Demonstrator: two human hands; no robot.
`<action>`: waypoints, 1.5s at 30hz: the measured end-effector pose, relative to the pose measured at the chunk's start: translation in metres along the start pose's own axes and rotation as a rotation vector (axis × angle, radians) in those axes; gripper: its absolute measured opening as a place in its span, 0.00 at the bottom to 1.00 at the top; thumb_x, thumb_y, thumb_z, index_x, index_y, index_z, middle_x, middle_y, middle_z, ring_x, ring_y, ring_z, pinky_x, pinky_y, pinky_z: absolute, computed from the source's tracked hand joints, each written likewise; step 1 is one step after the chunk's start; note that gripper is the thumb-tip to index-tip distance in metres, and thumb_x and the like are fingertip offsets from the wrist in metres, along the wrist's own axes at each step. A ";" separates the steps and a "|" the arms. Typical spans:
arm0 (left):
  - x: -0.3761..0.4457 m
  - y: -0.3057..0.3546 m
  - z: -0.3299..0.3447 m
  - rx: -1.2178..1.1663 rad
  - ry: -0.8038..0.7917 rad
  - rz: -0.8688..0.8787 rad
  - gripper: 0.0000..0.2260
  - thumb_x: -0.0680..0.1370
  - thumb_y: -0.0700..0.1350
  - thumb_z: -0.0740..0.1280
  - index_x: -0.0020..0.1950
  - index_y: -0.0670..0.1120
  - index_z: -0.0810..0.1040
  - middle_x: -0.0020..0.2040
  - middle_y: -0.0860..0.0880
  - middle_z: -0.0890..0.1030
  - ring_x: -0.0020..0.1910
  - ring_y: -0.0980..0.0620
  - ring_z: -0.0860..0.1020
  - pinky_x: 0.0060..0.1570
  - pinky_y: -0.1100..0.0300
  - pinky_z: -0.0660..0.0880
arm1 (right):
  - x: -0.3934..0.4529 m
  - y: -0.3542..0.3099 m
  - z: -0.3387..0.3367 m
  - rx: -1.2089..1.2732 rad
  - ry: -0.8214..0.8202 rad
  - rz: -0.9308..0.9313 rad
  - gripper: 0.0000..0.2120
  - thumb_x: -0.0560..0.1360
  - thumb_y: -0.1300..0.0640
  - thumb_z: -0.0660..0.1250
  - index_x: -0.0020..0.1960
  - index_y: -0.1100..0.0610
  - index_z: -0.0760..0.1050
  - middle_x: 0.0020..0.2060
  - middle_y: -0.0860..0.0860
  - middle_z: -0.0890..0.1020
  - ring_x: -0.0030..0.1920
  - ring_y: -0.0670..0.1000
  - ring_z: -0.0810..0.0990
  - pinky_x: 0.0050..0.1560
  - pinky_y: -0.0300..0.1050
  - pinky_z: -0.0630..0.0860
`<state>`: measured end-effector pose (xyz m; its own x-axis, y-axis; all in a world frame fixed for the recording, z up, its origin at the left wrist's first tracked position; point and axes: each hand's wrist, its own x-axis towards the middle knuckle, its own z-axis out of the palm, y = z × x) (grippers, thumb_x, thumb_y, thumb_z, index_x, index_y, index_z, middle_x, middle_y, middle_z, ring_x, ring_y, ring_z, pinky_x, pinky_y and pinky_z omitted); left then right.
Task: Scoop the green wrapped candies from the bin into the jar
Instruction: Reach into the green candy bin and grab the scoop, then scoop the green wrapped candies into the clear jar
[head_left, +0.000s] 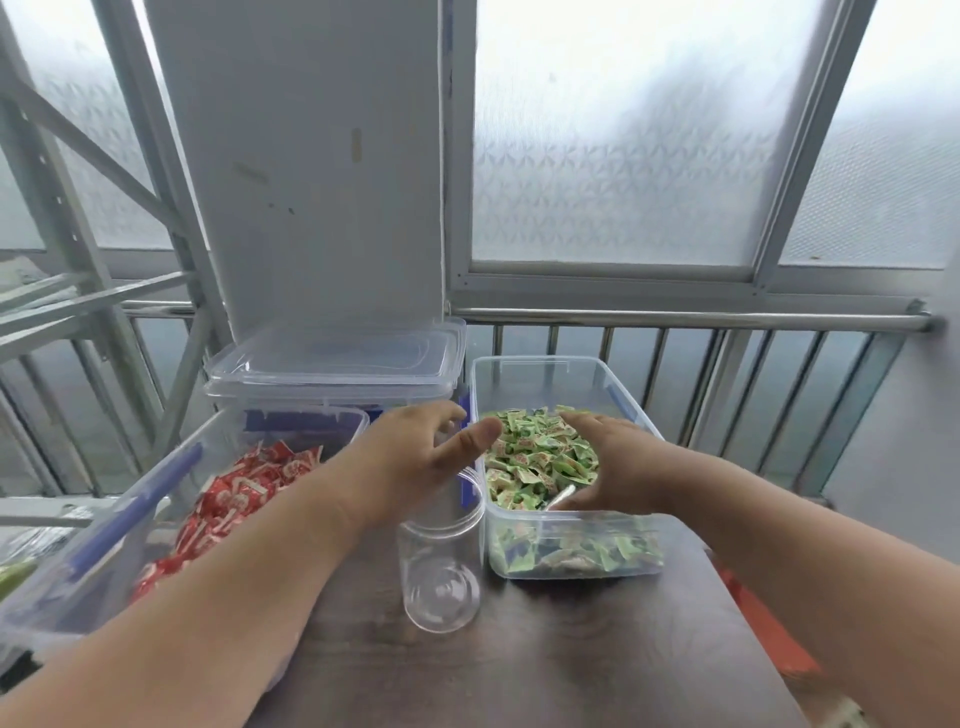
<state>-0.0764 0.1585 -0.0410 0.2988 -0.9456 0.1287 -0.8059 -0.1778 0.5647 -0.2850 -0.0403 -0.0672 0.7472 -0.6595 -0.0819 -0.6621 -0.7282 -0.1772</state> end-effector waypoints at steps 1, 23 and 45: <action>-0.008 -0.002 0.003 -0.073 0.037 -0.010 0.49 0.69 0.86 0.52 0.74 0.54 0.81 0.64 0.55 0.86 0.63 0.55 0.83 0.66 0.50 0.79 | 0.000 0.003 0.001 0.015 -0.007 0.002 0.62 0.62 0.27 0.76 0.84 0.43 0.46 0.81 0.48 0.60 0.80 0.55 0.60 0.79 0.54 0.61; -0.043 -0.046 0.125 -0.610 0.611 0.039 0.40 0.67 0.61 0.83 0.73 0.48 0.74 0.64 0.52 0.84 0.67 0.48 0.83 0.69 0.48 0.80 | 0.030 0.002 0.026 0.196 -0.133 0.015 0.25 0.64 0.22 0.68 0.40 0.42 0.86 0.35 0.40 0.84 0.41 0.42 0.81 0.39 0.40 0.76; -0.039 -0.061 0.134 -0.566 0.450 -0.081 0.48 0.62 0.86 0.69 0.77 0.78 0.52 0.73 0.82 0.62 0.73 0.77 0.63 0.74 0.74 0.56 | 0.038 0.016 0.027 0.491 -0.097 0.543 0.07 0.74 0.59 0.74 0.41 0.61 0.78 0.29 0.53 0.81 0.22 0.47 0.76 0.23 0.35 0.72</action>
<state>-0.1079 0.1701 -0.1895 0.6259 -0.7099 0.3230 -0.4208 0.0413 0.9062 -0.2655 -0.0718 -0.0993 0.3388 -0.8671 -0.3652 -0.8550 -0.1217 -0.5041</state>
